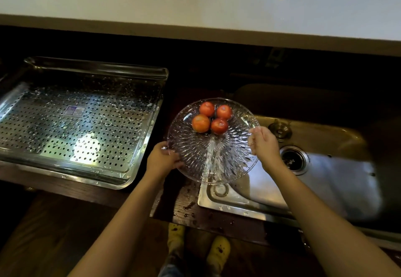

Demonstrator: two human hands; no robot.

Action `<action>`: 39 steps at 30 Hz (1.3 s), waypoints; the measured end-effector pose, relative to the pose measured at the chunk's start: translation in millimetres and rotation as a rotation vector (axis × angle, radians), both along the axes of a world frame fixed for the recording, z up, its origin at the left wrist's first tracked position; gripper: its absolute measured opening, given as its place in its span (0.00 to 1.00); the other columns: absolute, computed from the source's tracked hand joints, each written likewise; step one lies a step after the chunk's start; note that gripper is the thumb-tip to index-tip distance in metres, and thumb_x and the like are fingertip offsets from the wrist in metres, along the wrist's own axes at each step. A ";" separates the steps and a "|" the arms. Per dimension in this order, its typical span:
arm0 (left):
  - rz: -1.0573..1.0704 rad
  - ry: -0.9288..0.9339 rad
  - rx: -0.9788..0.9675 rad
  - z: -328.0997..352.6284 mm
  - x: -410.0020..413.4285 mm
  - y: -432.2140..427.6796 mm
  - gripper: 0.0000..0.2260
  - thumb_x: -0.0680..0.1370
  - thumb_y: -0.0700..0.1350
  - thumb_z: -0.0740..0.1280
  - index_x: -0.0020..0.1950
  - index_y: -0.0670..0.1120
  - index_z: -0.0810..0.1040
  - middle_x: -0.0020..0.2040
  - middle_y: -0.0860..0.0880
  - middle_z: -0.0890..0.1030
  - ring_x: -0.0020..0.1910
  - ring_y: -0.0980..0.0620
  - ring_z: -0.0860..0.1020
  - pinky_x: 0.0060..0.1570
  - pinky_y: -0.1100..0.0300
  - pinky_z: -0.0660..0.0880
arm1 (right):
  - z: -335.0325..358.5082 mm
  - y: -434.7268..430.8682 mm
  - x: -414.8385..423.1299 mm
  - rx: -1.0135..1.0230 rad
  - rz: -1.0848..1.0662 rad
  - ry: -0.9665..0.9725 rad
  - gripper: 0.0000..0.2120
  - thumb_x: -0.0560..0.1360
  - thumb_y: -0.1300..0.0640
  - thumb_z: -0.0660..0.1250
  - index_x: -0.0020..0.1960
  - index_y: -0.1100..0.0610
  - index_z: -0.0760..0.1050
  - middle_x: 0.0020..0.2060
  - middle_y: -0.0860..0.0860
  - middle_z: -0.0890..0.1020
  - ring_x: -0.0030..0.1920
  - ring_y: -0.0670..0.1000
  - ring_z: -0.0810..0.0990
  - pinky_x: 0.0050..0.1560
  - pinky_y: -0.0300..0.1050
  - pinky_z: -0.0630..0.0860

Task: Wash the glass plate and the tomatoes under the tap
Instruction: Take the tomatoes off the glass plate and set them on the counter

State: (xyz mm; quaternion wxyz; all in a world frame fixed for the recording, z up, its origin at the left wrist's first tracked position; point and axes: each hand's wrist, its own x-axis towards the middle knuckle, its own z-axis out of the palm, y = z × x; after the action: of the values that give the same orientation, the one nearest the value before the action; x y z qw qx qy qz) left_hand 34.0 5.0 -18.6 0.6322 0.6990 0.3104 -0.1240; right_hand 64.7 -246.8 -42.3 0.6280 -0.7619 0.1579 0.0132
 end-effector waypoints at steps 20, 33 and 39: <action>-0.656 -0.134 0.114 62.4 95.9 -117.0 0.07 0.75 0.34 0.65 0.52 0.37 0.77 0.38 0.43 0.78 0.34 0.51 0.76 0.26 0.66 0.77 | 67.0 -116.2 -61.1 -0.087 -0.257 -0.049 0.11 0.81 0.60 0.52 0.49 0.61 0.72 0.28 0.51 0.71 0.26 0.49 0.67 0.25 0.43 0.63; -0.811 -0.075 0.096 46.4 105.5 -245.7 0.16 0.72 0.26 0.64 0.58 0.36 0.73 0.35 0.40 0.76 0.18 0.58 0.75 0.21 0.66 0.74 | 37.5 -215.3 -89.7 -0.253 -0.468 0.069 0.15 0.81 0.59 0.55 0.49 0.70 0.73 0.32 0.52 0.74 0.31 0.47 0.71 0.31 0.33 0.70; -0.716 0.027 0.125 -14.6 100.8 -293.0 0.14 0.72 0.24 0.63 0.57 0.33 0.73 0.33 0.40 0.74 0.19 0.54 0.75 0.21 0.63 0.75 | -6.6 -277.8 -74.9 -0.445 -0.288 0.232 0.16 0.81 0.57 0.55 0.50 0.70 0.73 0.43 0.66 0.77 0.43 0.61 0.77 0.46 0.55 0.74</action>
State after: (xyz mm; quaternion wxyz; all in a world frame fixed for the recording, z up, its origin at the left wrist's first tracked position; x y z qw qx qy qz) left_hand 134.8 -288.0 -33.2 0.5006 0.7989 0.0615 -0.3276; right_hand -10.1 -524.6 -48.9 0.4184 -0.8442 0.3342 -0.0242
